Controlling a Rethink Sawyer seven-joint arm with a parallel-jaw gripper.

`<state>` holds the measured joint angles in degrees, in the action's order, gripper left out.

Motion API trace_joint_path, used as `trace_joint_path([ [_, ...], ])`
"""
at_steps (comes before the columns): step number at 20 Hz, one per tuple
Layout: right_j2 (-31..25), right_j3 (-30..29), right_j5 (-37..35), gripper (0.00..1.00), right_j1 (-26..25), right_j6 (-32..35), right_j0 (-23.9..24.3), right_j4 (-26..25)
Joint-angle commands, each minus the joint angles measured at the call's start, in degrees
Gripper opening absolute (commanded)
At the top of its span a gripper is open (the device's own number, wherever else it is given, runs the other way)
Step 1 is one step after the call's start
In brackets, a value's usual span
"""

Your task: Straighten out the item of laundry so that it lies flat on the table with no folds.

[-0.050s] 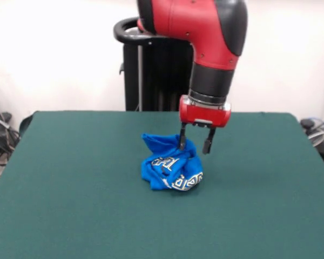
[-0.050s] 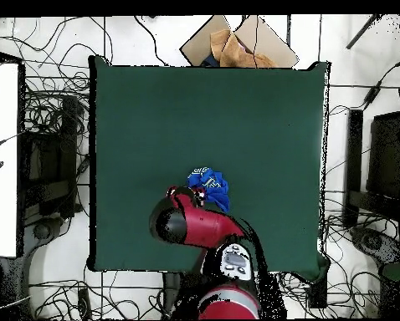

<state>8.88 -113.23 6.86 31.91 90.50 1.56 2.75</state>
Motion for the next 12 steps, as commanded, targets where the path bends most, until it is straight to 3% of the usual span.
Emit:
trace_joint_path([
  [1,5.8,-2.9,8.7,1.00,-4.6,16.9,-6.4,6.1],
  [3,6.2,-3.5,9.0,1.00,-4.6,16.3,-6.8,6.6],
  [8,7.3,-4.4,22.0,1.00,-8.4,17.5,-8.0,8.5],
  [12,9.8,-4.5,27.0,1.00,-10.7,15.9,-10.9,12.6],
])
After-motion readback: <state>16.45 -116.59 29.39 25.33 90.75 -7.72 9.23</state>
